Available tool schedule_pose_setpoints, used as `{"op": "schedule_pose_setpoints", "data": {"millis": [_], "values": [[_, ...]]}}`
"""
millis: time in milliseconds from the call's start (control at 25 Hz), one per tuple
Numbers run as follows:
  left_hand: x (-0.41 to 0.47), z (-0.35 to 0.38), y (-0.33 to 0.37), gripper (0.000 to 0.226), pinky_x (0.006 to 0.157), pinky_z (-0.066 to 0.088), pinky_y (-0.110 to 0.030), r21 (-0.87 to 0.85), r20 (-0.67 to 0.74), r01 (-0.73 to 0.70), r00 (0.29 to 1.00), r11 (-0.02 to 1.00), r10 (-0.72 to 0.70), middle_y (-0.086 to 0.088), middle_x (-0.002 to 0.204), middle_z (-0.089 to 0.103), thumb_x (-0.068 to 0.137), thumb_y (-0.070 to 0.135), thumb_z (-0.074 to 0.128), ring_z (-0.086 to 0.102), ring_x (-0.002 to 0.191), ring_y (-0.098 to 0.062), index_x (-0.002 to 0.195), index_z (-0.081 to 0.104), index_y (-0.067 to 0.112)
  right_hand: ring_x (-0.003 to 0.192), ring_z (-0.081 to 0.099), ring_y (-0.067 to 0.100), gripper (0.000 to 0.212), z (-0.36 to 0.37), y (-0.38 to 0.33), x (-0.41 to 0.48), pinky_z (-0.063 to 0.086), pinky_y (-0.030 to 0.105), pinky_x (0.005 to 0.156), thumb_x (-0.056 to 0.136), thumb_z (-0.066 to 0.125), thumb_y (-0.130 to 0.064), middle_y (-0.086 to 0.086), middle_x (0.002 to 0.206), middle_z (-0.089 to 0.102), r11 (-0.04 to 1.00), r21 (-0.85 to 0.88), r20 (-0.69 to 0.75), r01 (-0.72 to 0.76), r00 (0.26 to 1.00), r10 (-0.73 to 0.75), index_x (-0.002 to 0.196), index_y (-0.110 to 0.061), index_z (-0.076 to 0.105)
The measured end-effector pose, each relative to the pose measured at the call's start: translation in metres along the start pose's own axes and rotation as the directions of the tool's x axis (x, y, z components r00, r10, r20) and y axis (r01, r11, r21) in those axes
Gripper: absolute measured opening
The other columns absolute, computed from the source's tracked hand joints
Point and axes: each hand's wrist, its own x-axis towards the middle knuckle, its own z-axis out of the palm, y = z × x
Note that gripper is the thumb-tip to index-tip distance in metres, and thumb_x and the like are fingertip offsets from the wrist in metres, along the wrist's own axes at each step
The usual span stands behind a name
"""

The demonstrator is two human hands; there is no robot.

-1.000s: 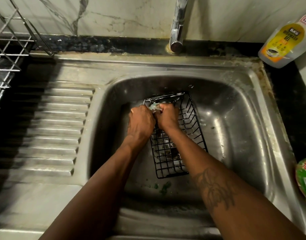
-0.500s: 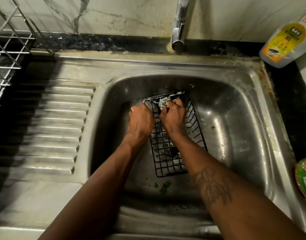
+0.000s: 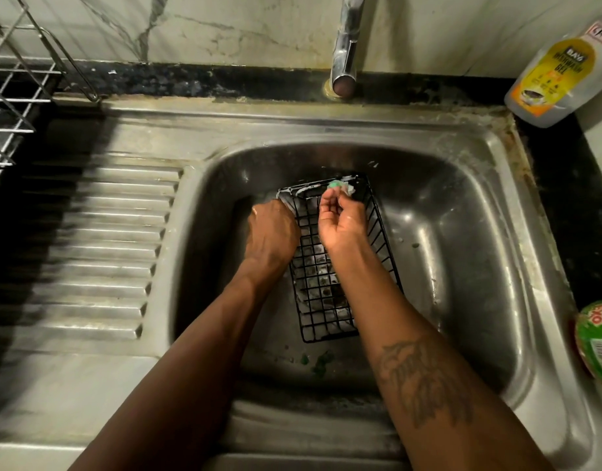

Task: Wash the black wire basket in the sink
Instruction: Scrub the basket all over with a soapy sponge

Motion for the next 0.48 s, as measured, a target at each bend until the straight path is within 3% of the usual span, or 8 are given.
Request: {"op": "schedule_pose_setpoints", "data": {"millis": [120,240,320,360,400,440,480], "values": [[-0.001,-0.001,0.000,0.031,0.050,0.034,-0.027,-0.056,-0.007,0.014,1.000,0.998,-0.015,0.006,0.050,0.036,0.084,0.011,0.054,0.056,0.052,-0.027,0.056,0.039,0.017,0.067,0.064,0.017,0.010,-0.002,-0.009,-0.003,0.058,0.023,0.052,0.096,0.055,0.007,0.015,0.079,0.064,1.000,0.025,0.042,-0.013,0.999,0.012,0.091,0.004,0.063],[0.000,0.002,0.000,0.030,0.049,0.034,-0.027,-0.072,-0.007,0.021,1.000,0.997,-0.022,0.004,0.050,0.041,0.084,0.013,0.053,0.056,0.051,-0.025,0.056,0.043,0.015,0.065,0.065,0.012,0.014,-0.002,0.002,0.004,0.056,0.017,0.055,0.091,0.059,0.013,0.011,0.082,0.065,0.967,-0.250,0.005,0.057,0.998,-0.057,0.088,0.000,0.064],[0.002,0.005,-0.001,0.030,0.048,0.034,-0.027,-0.108,-0.006,0.023,1.000,0.994,-0.023,0.001,0.053,0.048,0.089,0.017,0.051,0.058,0.052,-0.025,0.059,0.050,0.014,0.062,0.066,0.010,0.017,-0.008,0.018,0.006,0.057,0.020,0.059,0.087,0.064,0.014,0.009,0.083,0.068,0.845,-0.522,0.040,0.114,0.993,-0.110,0.090,-0.003,0.067],[0.002,0.005,-0.001,0.032,0.046,0.033,-0.026,-0.116,-0.009,0.018,1.000,0.993,-0.019,0.000,0.055,0.052,0.092,0.020,0.048,0.059,0.053,-0.026,0.062,0.055,0.013,0.064,0.068,0.011,0.016,-0.014,0.026,0.005,0.060,0.024,0.064,0.085,0.067,0.011,0.008,0.083,0.071,0.726,-0.667,0.080,0.168,0.985,-0.155,0.091,-0.004,0.070],[0.001,0.005,-0.001,0.033,0.045,0.033,-0.026,-0.132,-0.014,0.021,1.000,0.991,-0.023,-0.002,0.057,0.056,0.094,0.021,0.047,0.060,0.054,-0.026,0.065,0.060,0.011,0.067,0.070,0.013,0.013,-0.022,0.034,0.007,0.062,0.030,0.070,0.085,0.072,0.005,0.007,0.083,0.074,0.525,-0.808,0.160,0.267,0.957,-0.240,0.091,-0.006,0.073],[0.000,0.004,-0.001,0.033,0.045,0.035,-0.026,-0.164,-0.014,0.036,0.999,0.986,-0.038,-0.005,0.058,0.058,0.094,0.020,0.047,0.061,0.054,-0.026,0.067,0.062,0.009,0.070,0.071,0.014,0.008,-0.028,0.037,0.009,0.062,0.034,0.073,0.085,0.075,-0.003,0.005,0.082,0.076,0.230,-0.892,0.311,0.390,0.897,-0.315,0.089,-0.009,0.076],[0.000,0.003,-0.001,0.032,0.045,0.038,-0.026,-0.202,-0.016,0.053,0.998,0.978,-0.057,-0.006,0.058,0.059,0.093,0.018,0.047,0.061,0.053,-0.026,0.067,0.062,0.008,0.070,0.070,0.014,0.002,-0.033,0.035,0.010,0.061,0.035,0.070,0.086,0.076,-0.009,0.002,0.079,0.075,-0.061,-0.867,0.486,0.494,0.812,-0.325,0.085,-0.011,0.077]]}}
